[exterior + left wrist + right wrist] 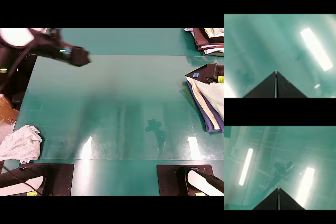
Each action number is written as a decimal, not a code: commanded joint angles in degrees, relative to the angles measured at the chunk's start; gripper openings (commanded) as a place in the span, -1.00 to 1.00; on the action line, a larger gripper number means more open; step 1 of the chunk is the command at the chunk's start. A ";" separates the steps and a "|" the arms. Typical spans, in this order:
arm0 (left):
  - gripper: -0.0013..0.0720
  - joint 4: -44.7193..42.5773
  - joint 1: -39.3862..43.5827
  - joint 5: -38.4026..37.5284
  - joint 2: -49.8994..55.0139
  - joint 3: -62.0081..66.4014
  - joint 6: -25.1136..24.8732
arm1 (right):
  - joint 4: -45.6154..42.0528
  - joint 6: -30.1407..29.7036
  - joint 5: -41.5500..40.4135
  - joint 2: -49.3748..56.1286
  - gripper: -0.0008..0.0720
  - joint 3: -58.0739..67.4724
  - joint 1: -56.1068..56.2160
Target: Fold the shirts.
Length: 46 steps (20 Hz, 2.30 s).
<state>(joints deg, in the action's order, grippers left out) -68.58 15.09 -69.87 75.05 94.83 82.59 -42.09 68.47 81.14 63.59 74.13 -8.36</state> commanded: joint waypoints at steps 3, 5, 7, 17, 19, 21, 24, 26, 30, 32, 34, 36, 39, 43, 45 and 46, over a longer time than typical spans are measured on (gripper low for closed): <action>-0.91 -14.86 -13.90 -14.08 -15.76 -13.92 3.02 | 0.00 -0.02 -0.20 -0.04 -0.94 -0.02 0.02; -0.91 -18.78 -18.82 -16.15 -21.51 -23.15 3.58 | -0.02 -0.26 -0.15 -0.04 -0.94 -0.02 0.02; -0.90 -23.76 -23.08 -19.45 -25.05 -31.56 4.50 | -0.02 -1.05 -0.13 -0.04 -0.94 -0.02 0.02; 0.95 -37.99 -32.72 -11.34 -25.70 -57.66 12.13 | -0.02 -1.05 0.07 -0.02 -0.94 -0.02 0.02; 0.58 -38.27 -33.48 -9.35 -25.70 -59.45 11.96 | -0.02 -1.05 0.07 -0.02 -0.94 -0.02 0.02; 0.00 -38.32 -33.48 -8.98 -25.70 -59.60 11.96 | 0.00 -1.05 0.09 -0.04 -0.94 -0.02 0.02; -0.91 -38.27 -33.46 -9.11 -25.70 -59.56 11.98 | 0.07 -1.05 0.07 -0.04 -0.94 -0.02 0.02; -0.91 -37.20 -33.46 -9.25 -25.73 -58.29 11.98 | 0.09 -1.03 0.09 -0.04 -0.94 -0.02 0.02; -0.91 -29.03 -32.61 -9.11 -28.63 -45.81 11.47 | 0.68 -1.01 -0.22 -0.04 -0.94 0.92 0.02; -0.91 -25.86 -29.24 -7.67 -31.47 -35.85 11.50 | 1.07 -1.01 -0.42 -0.04 -0.94 3.61 0.02; -0.91 -22.75 -24.52 -8.46 -32.50 -25.00 11.52 | 2.10 -1.01 -1.51 -0.04 -0.94 7.50 0.04; -0.91 -20.94 -18.25 -8.94 -32.37 -15.74 11.50 | 2.08 -1.01 -2.97 -0.04 -0.94 11.54 0.02; -0.91 -33.14 -12.04 -11.21 -32.37 -11.52 11.43 | 2.01 -1.01 -3.30 -0.04 -0.94 16.13 0.04; 0.23 -41.64 -16.98 -16.81 -32.06 -19.58 11.78 | 1.99 -1.01 -2.47 -0.02 -0.94 17.59 0.04; 0.28 -40.85 -20.85 -14.56 -32.06 -28.87 12.07 | 1.95 -1.01 -2.23 0.00 -0.94 17.49 0.02; 0.28 -40.50 -22.95 -12.96 -32.06 -34.38 12.04 | 1.95 -1.03 -1.73 0.00 -0.94 17.49 0.02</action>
<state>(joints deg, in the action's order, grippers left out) -107.48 -4.01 -84.33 43.00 69.89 94.24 -40.12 67.46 78.70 63.59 91.02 -8.36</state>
